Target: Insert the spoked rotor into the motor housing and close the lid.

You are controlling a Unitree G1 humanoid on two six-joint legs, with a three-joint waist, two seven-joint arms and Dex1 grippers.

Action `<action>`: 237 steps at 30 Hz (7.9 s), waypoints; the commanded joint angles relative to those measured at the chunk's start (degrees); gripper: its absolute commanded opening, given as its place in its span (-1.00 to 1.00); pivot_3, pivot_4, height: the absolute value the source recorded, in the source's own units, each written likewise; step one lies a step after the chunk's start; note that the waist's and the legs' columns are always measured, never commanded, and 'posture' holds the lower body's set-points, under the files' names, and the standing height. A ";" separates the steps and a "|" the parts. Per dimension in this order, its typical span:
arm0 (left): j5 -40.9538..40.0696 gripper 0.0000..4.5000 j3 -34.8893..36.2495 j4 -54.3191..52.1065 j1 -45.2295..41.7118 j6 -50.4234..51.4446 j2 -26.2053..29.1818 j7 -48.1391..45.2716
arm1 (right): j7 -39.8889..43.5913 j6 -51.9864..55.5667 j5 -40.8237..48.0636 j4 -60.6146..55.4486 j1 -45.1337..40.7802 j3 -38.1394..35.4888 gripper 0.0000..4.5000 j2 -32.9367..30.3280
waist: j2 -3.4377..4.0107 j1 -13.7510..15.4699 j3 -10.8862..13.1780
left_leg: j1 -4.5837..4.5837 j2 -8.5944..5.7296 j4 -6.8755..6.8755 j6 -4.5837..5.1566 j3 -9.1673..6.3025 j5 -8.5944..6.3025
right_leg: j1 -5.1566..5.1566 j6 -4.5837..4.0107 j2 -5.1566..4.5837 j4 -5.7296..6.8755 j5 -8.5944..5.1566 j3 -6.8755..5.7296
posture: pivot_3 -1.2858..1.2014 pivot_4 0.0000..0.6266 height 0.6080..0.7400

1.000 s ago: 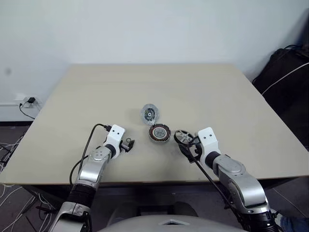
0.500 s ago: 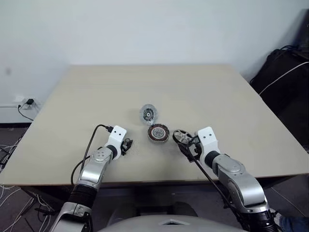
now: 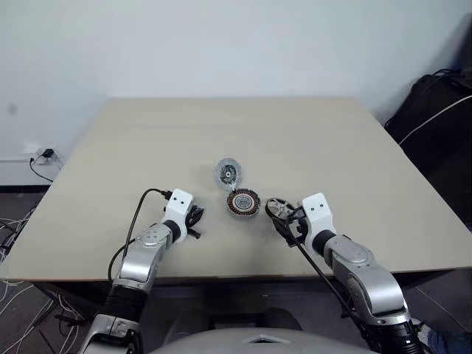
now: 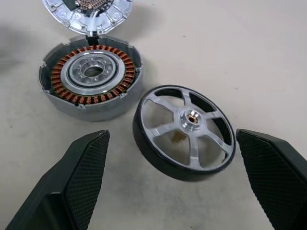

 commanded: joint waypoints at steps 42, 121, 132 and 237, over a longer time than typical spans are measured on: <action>4.40 -0.71 -6.92 31.72 -22.56 -10.60 -12.51 -1.35 | -0.74 -2.47 -1.91 -1.31 0.11 -0.29 1.00 2.02 | -0.05 -0.03 0.03 | 0.03 0.01 0.06 0.08 0.03 0.13 | 0.27 0.09 0.66 -0.05 0.05 0.08 | 0.03 -1.00 1.00; 1.91 -1.00 -4.25 -8.45 18.54 -24.17 -1.99 1.68 | 8.11 5.14 -13.49 34.89 -37.14 22.34 -0.99 8.76 | 0.10 -2.20 -0.03 | -0.02 -0.02 0.08 -0.12 0.07 0.21 | -0.38 -0.12 0.11 0.68 0.15 0.08 | 0.03 -1.00 1.00; 1.86 -1.00 -4.42 -8.82 19.13 -24.02 -2.32 2.23 | 9.65 3.73 -15.03 37.30 -37.87 23.60 -0.99 10.78 | 0.10 -2.26 -0.02 | 0.05 0.01 0.08 -0.16 0.04 0.24 | -0.45 -0.14 0.12 0.75 0.14 0.05 | 0.03 -1.00 1.00; 1.59 -1.00 -6.23 -12.65 18.25 -18.76 -3.61 3.15 | 14.01 3.98 -13.22 14.12 -27.70 10.89 -0.99 1.97 | 0.14 -1.66 0.08 | -0.58 0.01 -0.30 -0.25 -0.09 0.26 | -0.86 -0.41 -0.06 0.50 -0.01 -0.19 | 0.03 -1.00 1.00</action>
